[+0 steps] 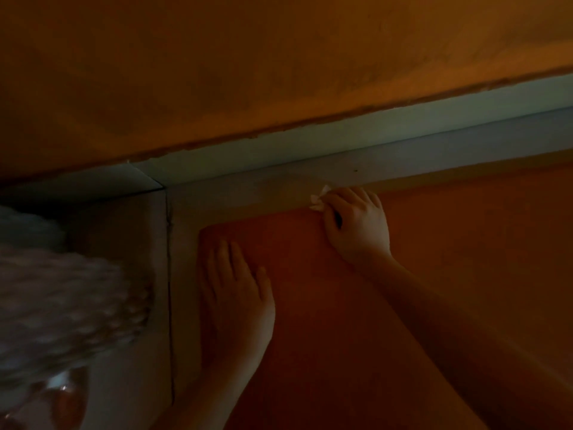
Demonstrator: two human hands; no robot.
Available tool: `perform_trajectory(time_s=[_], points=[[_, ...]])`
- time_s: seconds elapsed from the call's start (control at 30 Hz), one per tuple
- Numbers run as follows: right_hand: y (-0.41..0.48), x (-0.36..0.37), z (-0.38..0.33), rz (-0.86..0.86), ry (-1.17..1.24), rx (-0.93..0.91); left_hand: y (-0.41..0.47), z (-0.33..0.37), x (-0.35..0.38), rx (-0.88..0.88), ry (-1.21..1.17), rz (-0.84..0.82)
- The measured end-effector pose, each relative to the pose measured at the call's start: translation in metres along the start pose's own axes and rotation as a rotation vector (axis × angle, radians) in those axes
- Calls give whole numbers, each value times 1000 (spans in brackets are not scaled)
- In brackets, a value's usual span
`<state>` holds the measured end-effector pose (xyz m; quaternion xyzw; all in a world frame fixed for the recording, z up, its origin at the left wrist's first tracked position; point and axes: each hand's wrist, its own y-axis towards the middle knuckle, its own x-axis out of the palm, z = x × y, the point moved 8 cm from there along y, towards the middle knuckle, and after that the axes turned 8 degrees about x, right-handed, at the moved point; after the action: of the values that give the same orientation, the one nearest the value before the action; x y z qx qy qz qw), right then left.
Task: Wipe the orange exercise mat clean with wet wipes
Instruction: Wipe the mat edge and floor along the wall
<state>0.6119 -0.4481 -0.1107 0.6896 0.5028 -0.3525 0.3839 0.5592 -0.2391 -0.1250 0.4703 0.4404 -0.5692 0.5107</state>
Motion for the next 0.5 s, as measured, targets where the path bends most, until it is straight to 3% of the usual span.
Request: perform_trajectory(time_s=[0.13,0.5], points=[[1,-2,-2,16,18,17,34,38,1,144,-24,28],[2,-1,-1,-24,-9,78,33,36,7,146,-10,23]])
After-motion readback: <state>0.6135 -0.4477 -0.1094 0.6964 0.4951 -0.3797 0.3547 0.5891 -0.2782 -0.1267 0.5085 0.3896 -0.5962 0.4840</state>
